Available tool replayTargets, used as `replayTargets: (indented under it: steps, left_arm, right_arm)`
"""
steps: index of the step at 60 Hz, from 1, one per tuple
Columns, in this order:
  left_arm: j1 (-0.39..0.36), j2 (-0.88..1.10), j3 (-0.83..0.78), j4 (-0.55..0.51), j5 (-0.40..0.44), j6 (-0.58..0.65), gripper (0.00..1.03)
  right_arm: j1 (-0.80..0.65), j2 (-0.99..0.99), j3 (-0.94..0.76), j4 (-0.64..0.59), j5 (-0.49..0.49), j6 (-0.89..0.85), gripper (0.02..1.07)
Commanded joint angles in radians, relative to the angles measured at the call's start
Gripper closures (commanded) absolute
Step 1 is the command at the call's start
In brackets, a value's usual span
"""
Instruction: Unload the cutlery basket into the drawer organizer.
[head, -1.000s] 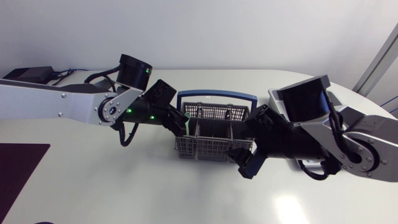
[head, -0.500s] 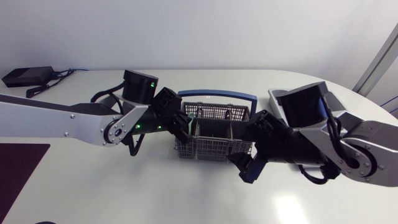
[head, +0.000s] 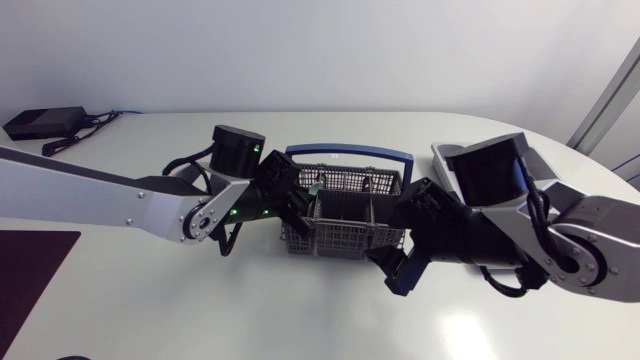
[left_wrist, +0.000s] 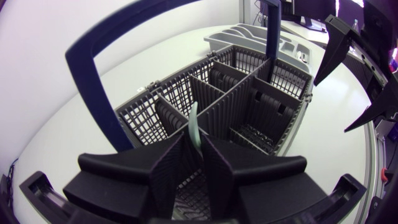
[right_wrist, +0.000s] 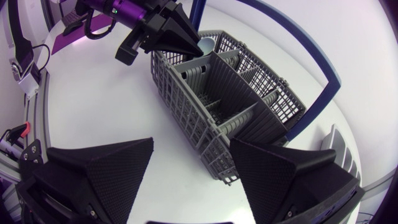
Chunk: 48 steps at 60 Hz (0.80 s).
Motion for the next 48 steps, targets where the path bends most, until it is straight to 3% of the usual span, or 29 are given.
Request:
replayTargets:
  steps: [1, 12, 27, 48]
  left_arm:
    - [-0.011, 0.027, 0.006, 0.005, -0.007, -0.001, 0.79]
    - [-0.004, 0.005, -0.010, 0.011, -0.007, -0.001, 0.78]
    - [0.032, -0.044, -0.046, 0.023, 0.004, 0.001, 0.66]
    - [0.003, -0.008, -0.020, 0.069, 0.004, -0.001, 0.67]
  right_arm:
    - [0.005, -0.004, -0.031, 0.009, -0.008, 0.021, 0.18]
    - [0.005, -0.007, -0.037, 0.009, -0.010, 0.018, 0.18]
    - [0.005, -0.007, -0.040, 0.009, -0.018, 0.016, 0.18]
    - [0.005, -0.017, -0.046, 0.009, -0.019, 0.016, 0.18]
